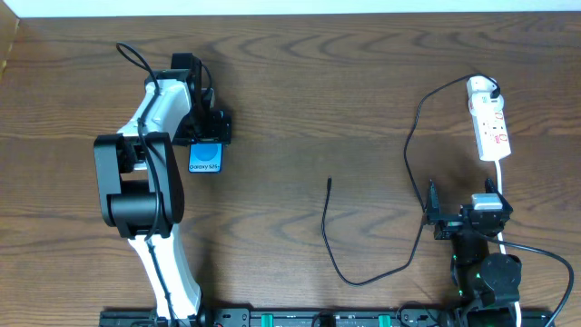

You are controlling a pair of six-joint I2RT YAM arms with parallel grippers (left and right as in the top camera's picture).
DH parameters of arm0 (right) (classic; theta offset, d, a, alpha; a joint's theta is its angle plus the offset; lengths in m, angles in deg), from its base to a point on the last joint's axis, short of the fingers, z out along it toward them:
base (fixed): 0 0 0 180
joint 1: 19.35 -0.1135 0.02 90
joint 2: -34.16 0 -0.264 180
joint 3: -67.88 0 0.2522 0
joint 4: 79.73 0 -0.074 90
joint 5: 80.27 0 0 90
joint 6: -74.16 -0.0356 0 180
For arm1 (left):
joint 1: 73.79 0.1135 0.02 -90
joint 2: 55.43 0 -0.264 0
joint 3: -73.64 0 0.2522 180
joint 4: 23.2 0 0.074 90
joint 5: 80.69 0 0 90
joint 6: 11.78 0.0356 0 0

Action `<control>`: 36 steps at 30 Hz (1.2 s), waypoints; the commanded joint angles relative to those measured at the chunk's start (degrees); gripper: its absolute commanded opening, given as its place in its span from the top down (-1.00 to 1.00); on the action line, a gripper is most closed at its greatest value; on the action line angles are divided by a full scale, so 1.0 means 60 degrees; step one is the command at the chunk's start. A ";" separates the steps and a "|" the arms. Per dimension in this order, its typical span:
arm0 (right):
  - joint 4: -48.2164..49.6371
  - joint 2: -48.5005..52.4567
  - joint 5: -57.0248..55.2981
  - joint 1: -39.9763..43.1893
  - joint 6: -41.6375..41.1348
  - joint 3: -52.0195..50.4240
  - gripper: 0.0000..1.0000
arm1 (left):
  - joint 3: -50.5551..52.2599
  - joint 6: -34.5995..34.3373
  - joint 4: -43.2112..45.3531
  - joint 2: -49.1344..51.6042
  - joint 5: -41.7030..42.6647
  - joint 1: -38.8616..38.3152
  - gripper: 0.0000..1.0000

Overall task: Plug charger to phone and switch on socket
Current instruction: 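Lower the left gripper and close it on the phone's bottom edge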

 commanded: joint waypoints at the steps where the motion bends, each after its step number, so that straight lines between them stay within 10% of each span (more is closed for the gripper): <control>1: -0.0029 -0.0025 0.0051 -0.0047 0.0146 -0.0007 -0.98 | -0.0062 -0.0080 0.0029 0.0244 -0.0124 0.0029 -0.96; 36: -0.0029 -0.0025 0.0051 -0.0047 0.0146 -0.0007 -0.99 | 0.0007 -0.0073 0.0219 0.0244 -0.0095 0.0029 -0.99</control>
